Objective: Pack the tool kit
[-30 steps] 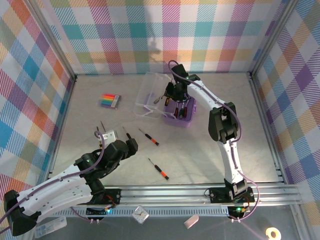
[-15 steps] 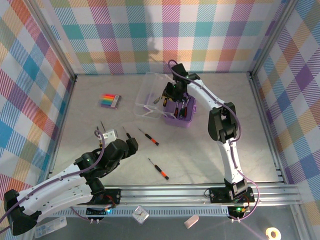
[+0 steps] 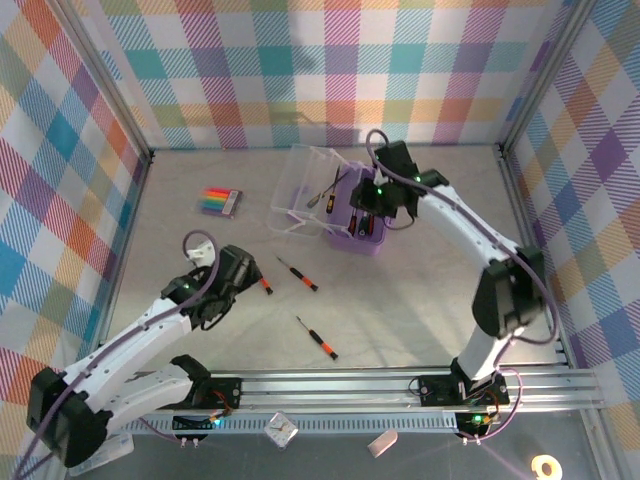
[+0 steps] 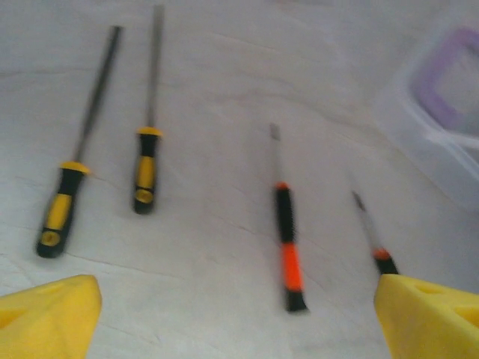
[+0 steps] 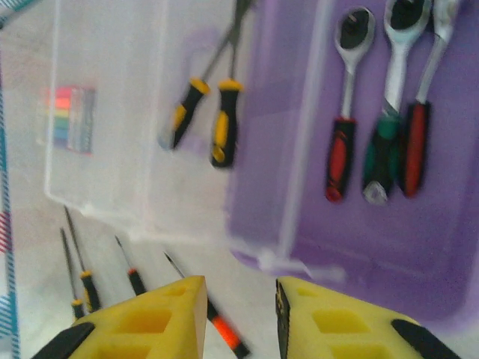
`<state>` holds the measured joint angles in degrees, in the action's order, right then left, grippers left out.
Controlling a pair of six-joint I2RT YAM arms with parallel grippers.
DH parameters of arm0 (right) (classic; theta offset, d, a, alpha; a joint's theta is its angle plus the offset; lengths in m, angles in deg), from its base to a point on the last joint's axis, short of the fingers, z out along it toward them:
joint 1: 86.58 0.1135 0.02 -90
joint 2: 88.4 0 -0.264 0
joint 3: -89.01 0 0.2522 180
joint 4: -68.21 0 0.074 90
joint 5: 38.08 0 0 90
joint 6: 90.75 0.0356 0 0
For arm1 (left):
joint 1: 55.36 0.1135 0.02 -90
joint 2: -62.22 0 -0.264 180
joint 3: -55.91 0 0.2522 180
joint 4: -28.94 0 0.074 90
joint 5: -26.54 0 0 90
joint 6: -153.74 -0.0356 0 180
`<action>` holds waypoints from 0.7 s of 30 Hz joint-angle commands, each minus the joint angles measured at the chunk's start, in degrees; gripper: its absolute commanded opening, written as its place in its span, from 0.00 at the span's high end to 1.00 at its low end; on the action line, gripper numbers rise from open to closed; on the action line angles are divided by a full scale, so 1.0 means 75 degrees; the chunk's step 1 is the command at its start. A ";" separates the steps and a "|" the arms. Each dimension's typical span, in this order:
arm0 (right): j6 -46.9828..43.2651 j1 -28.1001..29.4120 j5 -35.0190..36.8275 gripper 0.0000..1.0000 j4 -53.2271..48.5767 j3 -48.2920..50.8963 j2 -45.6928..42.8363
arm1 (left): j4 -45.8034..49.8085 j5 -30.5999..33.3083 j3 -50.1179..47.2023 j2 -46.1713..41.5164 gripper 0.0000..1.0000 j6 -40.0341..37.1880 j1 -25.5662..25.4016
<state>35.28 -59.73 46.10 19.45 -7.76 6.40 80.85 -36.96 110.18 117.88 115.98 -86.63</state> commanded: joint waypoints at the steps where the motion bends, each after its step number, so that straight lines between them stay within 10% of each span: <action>1: -0.0404 0.0123 0.0362 0.69 0.0602 0.1401 -0.1053 | -0.0360 -0.1091 -0.0120 0.0496 0.09 -0.0485 0.1127; 10: -0.1299 0.0111 0.1138 0.36 0.2536 0.5103 -0.3980 | -0.0634 -0.2192 0.0468 0.2503 0.11 -0.1551 0.2503; 21: -0.0699 0.0112 0.1121 0.48 0.3562 0.6377 -0.4632 | -0.0323 -0.1759 0.1358 0.3995 0.44 -0.2361 0.2761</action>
<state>28.81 -58.97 53.94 41.04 38.56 -26.32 77.05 -50.99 117.77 145.18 100.66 -67.11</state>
